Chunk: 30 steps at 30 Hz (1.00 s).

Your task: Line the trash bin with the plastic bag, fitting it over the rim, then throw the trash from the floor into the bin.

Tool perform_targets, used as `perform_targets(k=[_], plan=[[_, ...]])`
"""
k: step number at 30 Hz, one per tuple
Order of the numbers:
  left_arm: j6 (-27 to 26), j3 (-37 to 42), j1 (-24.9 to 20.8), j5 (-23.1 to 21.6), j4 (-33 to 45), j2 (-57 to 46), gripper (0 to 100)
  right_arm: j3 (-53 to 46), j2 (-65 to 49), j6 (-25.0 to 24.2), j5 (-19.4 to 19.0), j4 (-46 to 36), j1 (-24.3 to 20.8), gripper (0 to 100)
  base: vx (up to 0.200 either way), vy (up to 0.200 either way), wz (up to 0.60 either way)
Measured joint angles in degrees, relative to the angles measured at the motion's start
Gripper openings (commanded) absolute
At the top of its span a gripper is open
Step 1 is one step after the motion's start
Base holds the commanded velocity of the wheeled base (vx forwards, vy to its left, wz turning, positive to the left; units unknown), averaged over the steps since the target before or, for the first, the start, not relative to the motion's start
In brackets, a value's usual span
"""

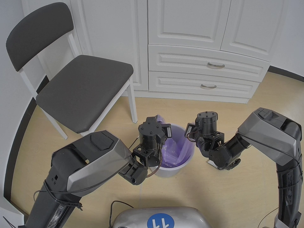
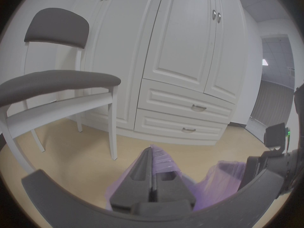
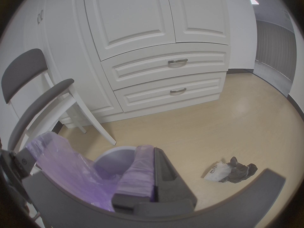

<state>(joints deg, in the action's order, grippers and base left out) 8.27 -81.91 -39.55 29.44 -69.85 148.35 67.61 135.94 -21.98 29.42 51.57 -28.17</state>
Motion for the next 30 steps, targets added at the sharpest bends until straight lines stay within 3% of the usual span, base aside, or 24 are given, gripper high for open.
perform_targets(k=[10,30], plan=[[0.13,-2.90,2.28,0.12,8.11,3.83,0,4.39,6.18,-0.22,-0.07,0.02,1.68,0,0.000,0.000,0.00],[-0.09,-5.46,3.35,0.23,9.40,9.75,0,7.56,13.87,-0.16,-0.66,2.93,2.07,0,0.000,0.000,0.00]])
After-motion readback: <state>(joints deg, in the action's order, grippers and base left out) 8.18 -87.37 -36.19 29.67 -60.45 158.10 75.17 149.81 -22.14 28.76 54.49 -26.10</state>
